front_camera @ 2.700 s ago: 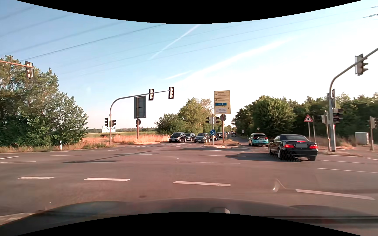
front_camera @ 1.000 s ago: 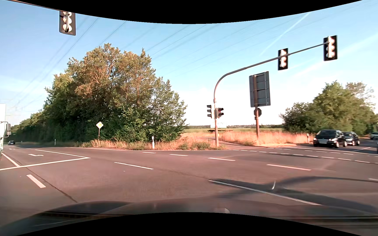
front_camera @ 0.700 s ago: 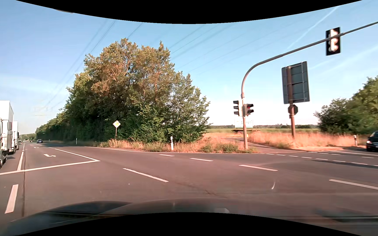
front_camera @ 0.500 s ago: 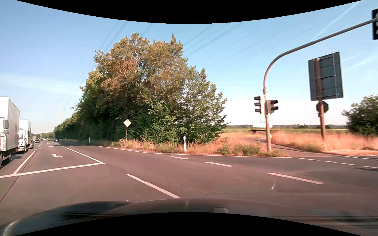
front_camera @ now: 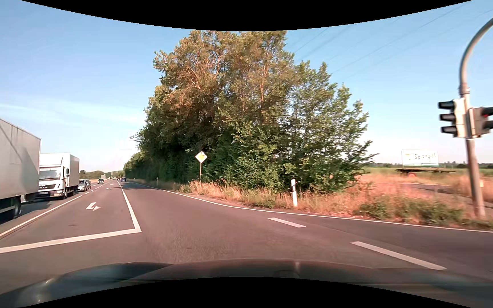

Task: Follow the waypoints while adhering to traffic rules and regulations

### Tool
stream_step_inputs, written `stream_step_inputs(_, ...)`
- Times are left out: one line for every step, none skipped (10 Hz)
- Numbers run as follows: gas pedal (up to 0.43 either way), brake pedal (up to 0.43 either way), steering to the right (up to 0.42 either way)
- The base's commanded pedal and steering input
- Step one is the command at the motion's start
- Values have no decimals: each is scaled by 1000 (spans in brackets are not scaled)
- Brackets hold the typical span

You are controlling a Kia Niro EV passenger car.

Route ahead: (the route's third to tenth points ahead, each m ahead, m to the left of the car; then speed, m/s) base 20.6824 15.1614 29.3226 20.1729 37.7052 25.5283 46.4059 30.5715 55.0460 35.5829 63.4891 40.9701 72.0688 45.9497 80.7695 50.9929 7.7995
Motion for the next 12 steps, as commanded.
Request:
stream_step_inputs(189,0,-206)
stream_step_inputs(189,0,-203)
stream_step_inputs(197,0,-199)
stream_step_inputs(197,0,-198)
stream_step_inputs(197,0,-196)
stream_step_inputs(197,0,-195)
stream_step_inputs(197,0,-190)
stream_step_inputs(197,0,-182)
stream_step_inputs(197,0,-174)
stream_step_inputs(197,0,-165)
stream_step_inputs(197,0,-153)
stream_step_inputs(197,0,-136)
